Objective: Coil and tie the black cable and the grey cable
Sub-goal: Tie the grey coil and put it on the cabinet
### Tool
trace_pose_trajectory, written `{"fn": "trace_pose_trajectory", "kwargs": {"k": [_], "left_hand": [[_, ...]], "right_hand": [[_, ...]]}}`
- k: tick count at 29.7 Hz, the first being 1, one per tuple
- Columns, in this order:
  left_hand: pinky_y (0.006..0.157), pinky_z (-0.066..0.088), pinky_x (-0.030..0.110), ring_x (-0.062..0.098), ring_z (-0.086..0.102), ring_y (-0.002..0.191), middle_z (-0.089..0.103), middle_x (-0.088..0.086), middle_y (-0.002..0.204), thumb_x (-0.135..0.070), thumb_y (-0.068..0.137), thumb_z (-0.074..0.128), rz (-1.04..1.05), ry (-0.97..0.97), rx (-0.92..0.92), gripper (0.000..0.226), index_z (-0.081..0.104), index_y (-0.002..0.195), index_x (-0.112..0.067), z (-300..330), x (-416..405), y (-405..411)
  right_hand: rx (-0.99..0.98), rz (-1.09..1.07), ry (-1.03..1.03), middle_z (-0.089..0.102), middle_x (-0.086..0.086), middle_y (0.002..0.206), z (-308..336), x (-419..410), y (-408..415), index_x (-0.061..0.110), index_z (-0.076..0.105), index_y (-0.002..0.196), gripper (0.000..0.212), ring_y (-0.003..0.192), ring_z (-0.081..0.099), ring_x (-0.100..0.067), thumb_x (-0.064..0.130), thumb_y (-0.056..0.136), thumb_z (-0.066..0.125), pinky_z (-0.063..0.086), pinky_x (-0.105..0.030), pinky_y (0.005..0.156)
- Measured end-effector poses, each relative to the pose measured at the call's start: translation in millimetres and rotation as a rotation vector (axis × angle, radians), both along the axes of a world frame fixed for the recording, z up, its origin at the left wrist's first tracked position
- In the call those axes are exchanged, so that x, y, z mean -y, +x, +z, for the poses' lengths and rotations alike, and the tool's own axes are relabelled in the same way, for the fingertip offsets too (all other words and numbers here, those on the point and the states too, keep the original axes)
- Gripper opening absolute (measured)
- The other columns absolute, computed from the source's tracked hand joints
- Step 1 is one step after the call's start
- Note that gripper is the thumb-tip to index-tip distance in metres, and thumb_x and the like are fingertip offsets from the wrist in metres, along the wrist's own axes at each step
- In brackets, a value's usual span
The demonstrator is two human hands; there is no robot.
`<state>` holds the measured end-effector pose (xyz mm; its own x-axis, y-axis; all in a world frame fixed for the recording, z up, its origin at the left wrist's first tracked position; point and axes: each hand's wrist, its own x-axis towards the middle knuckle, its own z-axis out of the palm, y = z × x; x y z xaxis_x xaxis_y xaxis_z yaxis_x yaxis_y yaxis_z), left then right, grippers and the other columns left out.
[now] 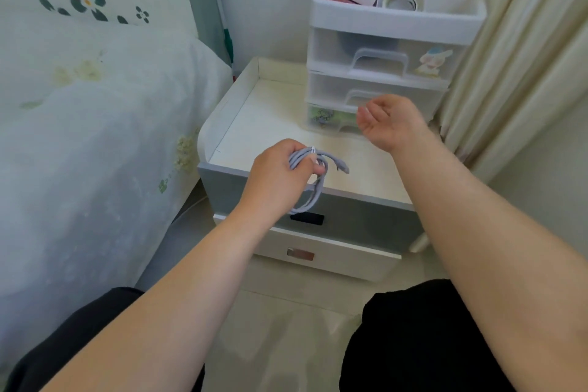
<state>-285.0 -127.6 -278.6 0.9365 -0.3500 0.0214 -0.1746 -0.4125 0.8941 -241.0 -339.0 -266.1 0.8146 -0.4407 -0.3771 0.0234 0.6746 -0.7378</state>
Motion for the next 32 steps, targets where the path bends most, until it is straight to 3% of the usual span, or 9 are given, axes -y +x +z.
{"fn": "trace_pose_trajectory", "kwargs": {"k": [5, 11, 17, 19, 21, 23, 25, 29, 32], "left_hand": [[0.052, 0.040, 0.022, -0.007, 0.050, 0.043, 0.074, -0.008, 0.079, -0.026, 0.096, 0.053, 0.034, -0.193, -0.039, 0.011, 0.062, 0.091, -0.021, 5.4, -2.1, 8.2], [0.042, 0.037, 0.023, 0.007, 0.033, 0.037, 0.044, -0.004, 0.055, -0.023, 0.095, 0.055, 0.090, -0.423, -0.217, 0.013, 0.063, 0.088, -0.016, 7.5, -6.0, 19.7], [0.038, 0.034, 0.018, 0.006, 0.028, 0.035, 0.036, -0.008, 0.045, -0.022, 0.097, 0.053, 0.103, -0.674, -0.478, 0.016, 0.062, 0.095, -0.009, 11.3, -8.9, 22.5], [0.037, 0.033, 0.017, 0.005, 0.028, 0.034, 0.036, -0.007, 0.045, -0.022, 0.097, 0.053, 0.120, -0.742, -0.570, 0.017, 0.062, 0.097, -0.008, 10.5, -9.3, 22.3], [0.035, 0.033, 0.016, 0.005, 0.027, 0.032, 0.035, -0.007, 0.044, -0.021, 0.097, 0.053, 0.157, -0.829, -0.689, 0.017, 0.062, 0.095, -0.006, 11.0, -10.2, 22.9], [0.033, 0.032, 0.015, 0.004, 0.028, 0.030, 0.035, -0.006, 0.041, -0.019, 0.097, 0.053, 0.197, -0.928, -0.807, 0.018, 0.061, 0.091, -0.003, 12.1, -11.8, 25.3], [0.031, 0.032, 0.014, 0.004, 0.029, 0.028, 0.036, -0.006, 0.039, -0.017, 0.097, 0.052, 0.223, -0.994, -0.899, 0.018, 0.059, 0.091, -0.001, 12.5, -12.6, 27.0], [0.032, 0.037, 0.014, 0.005, 0.032, 0.028, 0.035, -0.004, 0.040, -0.013, 0.097, 0.051, 0.195, -1.078, -1.057, 0.016, 0.057, 0.095, 0.001, 10.6, -10.8, 27.3], [0.037, 0.043, 0.015, 0.007, 0.040, 0.034, 0.043, 0.000, 0.048, -0.018, 0.098, 0.049, 0.159, -1.069, -1.112, 0.018, 0.054, 0.101, -0.001, 10.6, -10.7, 28.9]], "right_hand": [[-0.048, -0.048, -0.025, 0.050, -0.008, 0.119, -9.3, 3.7, 13.7, 0.002, 0.054, 0.116, 0.029, 0.110, 0.052, -0.019, -0.001, 0.089, 0.043, 0.044, -0.034, 0.090], [0.053, -0.060, 0.121, 0.058, -0.007, 0.092, -20.5, -9.2, -3.1, 0.006, 0.057, 0.088, 0.017, 0.077, 0.054, -0.017, -0.001, 0.089, 0.041, 0.048, -0.026, 0.071], [0.129, -0.093, 0.159, 0.061, -0.004, 0.112, -31.2, -19.4, -24.9, 0.010, 0.044, 0.133, 0.044, 0.100, 0.060, -0.022, 0.003, 0.090, 0.046, 0.051, -0.031, 0.075], [0.040, -0.065, -0.145, 0.059, -0.005, 0.118, -32.6, -34.1, -32.5, 0.012, 0.039, 0.137, 0.047, 0.100, 0.061, -0.021, 0.004, 0.091, 0.050, 0.052, -0.030, 0.077], [0.028, -0.041, -0.783, 0.052, 0.000, 0.126, -36.7, -53.5, -48.6, 0.019, 0.036, 0.137, 0.051, 0.097, 0.060, -0.017, 0.003, 0.091, 0.052, 0.053, -0.026, 0.080], [0.232, 0.023, -1.454, 0.042, 0.003, 0.135, -45.3, -67.0, -65.9, 0.022, 0.036, 0.139, 0.056, 0.101, 0.057, -0.013, 0.002, 0.090, 0.054, 0.050, -0.020, 0.081], [0.448, 0.124, -1.878, 0.040, -0.006, 0.141, -54.5, -65.2, -74.1, 0.017, 0.039, 0.139, 0.055, 0.114, 0.053, -0.019, 0.005, 0.089, 0.057, 0.050, -0.024, 0.084], [0.623, -0.049, -2.046, 0.059, -0.017, 0.125, -50.0, -58.8, -69.2, 0.011, 0.048, 0.127, 0.038, 0.112, 0.057, -0.026, 0.013, 0.090, 0.059, 0.053, -0.037, 0.088], [0.761, -0.095, -2.090, 0.067, -0.016, 0.107, -41.8, -54.9, -68.2, 0.011, 0.052, 0.118, 0.028, 0.094, 0.064, -0.024, 0.013, 0.092, 0.060, 0.057, -0.038, 0.072]]}}
